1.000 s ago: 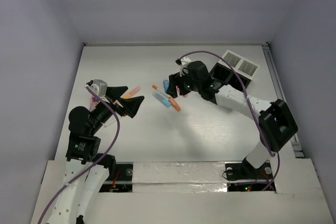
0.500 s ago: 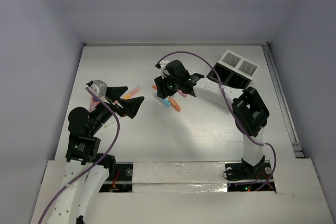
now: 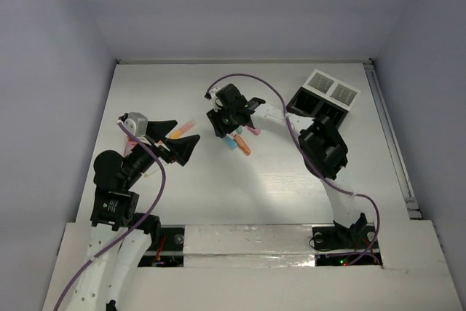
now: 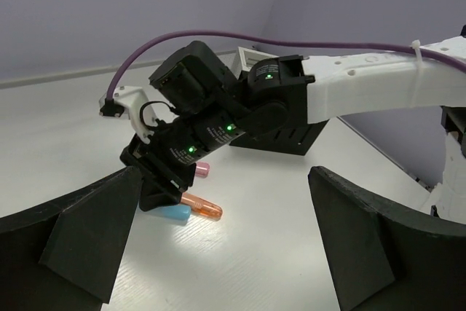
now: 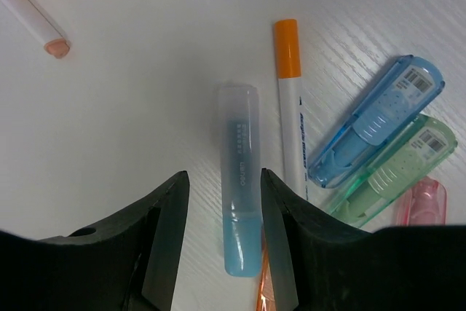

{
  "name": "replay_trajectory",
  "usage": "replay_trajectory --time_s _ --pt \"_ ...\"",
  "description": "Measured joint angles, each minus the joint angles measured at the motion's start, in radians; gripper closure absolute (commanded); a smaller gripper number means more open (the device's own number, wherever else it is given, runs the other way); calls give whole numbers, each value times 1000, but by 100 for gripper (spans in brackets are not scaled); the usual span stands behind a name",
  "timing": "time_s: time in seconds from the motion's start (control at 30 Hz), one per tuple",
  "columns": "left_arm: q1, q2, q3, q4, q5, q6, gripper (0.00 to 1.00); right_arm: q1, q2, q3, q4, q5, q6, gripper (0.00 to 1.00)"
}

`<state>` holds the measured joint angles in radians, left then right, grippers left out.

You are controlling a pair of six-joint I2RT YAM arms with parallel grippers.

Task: Sort the stationery into containers
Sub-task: Pick up the pen from the center of the board.

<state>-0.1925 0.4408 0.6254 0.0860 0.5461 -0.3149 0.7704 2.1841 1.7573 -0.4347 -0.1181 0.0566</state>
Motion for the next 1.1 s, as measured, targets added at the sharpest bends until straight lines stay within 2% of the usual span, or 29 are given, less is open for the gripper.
replay_trajectory --time_s 0.63,0.67,0.9,1.1 --pt "0 -8 0 1 4 0 1 30 155 149 -35 36 -32 39" --pt "0 -8 0 1 4 0 1 36 161 156 -32 42 -35 41" --pt "0 -8 0 2 4 0 1 72 173 163 -11 106 -80 72" --pt "0 -13 0 2 4 0 1 97 173 163 2 140 -92 83"
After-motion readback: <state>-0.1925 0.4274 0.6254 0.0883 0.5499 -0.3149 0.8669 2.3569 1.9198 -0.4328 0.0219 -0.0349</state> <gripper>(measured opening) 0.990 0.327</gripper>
